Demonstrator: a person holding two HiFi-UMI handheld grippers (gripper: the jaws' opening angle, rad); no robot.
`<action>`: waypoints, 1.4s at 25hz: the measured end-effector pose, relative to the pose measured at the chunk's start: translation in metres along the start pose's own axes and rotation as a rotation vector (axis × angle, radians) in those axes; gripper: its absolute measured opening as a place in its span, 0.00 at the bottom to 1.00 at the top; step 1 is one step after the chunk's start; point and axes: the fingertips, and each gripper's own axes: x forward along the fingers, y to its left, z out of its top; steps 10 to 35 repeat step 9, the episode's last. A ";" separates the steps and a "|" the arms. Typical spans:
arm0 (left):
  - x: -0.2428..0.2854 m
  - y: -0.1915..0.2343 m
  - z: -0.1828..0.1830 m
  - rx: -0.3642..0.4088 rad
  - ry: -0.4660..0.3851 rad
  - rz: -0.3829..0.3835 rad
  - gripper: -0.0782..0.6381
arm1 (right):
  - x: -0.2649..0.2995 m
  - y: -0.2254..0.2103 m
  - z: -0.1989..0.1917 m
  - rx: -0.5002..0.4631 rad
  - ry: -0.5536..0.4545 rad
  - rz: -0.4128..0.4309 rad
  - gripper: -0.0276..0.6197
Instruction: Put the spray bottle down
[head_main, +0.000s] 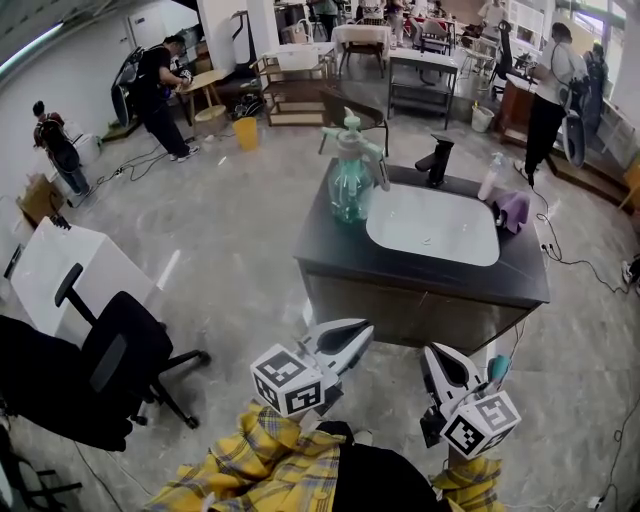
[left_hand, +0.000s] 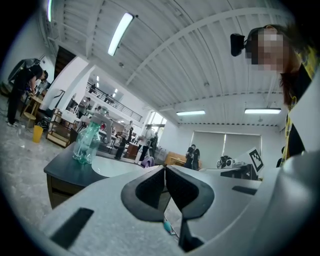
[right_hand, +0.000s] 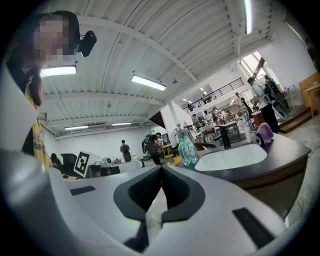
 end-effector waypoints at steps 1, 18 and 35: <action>0.000 -0.001 0.000 0.005 0.000 -0.001 0.12 | -0.001 -0.001 0.001 -0.004 -0.003 -0.002 0.05; -0.010 -0.013 0.005 0.006 -0.008 0.004 0.12 | -0.007 0.009 -0.003 0.014 0.010 -0.018 0.05; -0.010 -0.013 0.005 0.006 -0.008 0.004 0.12 | -0.007 0.009 -0.003 0.014 0.010 -0.018 0.05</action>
